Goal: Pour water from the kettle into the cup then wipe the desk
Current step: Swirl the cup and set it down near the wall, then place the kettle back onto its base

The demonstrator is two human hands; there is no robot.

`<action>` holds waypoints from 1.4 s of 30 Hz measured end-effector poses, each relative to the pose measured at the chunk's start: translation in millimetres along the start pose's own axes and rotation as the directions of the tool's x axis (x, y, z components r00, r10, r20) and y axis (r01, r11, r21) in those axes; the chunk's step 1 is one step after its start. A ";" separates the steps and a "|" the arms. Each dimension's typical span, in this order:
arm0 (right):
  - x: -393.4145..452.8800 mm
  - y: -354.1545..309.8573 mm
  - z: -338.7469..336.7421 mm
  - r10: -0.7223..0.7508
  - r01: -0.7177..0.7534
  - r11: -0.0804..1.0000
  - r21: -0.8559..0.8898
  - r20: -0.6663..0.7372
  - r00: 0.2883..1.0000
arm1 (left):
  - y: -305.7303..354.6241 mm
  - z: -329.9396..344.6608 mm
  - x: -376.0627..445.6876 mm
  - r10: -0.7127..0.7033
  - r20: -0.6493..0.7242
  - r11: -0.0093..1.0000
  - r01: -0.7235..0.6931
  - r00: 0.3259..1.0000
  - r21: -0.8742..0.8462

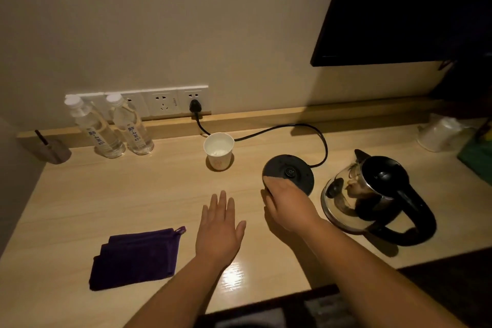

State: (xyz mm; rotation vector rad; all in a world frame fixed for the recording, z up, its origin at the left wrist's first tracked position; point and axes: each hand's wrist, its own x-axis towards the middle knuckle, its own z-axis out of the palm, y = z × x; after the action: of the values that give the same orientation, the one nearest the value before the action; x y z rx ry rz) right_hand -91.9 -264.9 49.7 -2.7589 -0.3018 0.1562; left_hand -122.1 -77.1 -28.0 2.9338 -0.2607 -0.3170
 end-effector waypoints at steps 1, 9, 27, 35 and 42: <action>-11.8 4.4 -4.4 -0.029 0.029 0.999 -0.039 -0.018 0.999 | 4.7 7.4 -5.7 0.006 0.024 1.000 -0.006 1.000 0.027; -80.2 50.9 -77.9 -0.242 0.153 0.890 -0.430 -0.160 0.957 | 7.7 16.5 -10.3 0.019 -0.028 0.997 -0.017 0.999 0.076; -150.6 140.3 -97.1 0.552 -0.353 0.709 0.610 -0.169 0.816 | 10.0 13.1 -10.2 0.007 -0.024 0.991 -0.004 1.000 0.137; -136.9 125.2 -90.0 0.583 -0.208 0.607 0.767 -0.251 0.773 | 9.4 11.8 -11.5 0.006 -0.031 0.994 -0.003 0.999 0.109; -91.5 93.1 -99.2 0.517 -0.125 0.625 0.771 -0.288 0.806 | 8.6 10.7 -10.8 0.005 -0.040 0.997 -0.002 0.999 0.079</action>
State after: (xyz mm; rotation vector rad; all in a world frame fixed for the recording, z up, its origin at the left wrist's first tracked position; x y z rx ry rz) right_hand -148.7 -404.4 114.4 -1.9103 0.3663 -0.2864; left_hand -136.2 -85.1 -34.6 3.0136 -0.2789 -0.2532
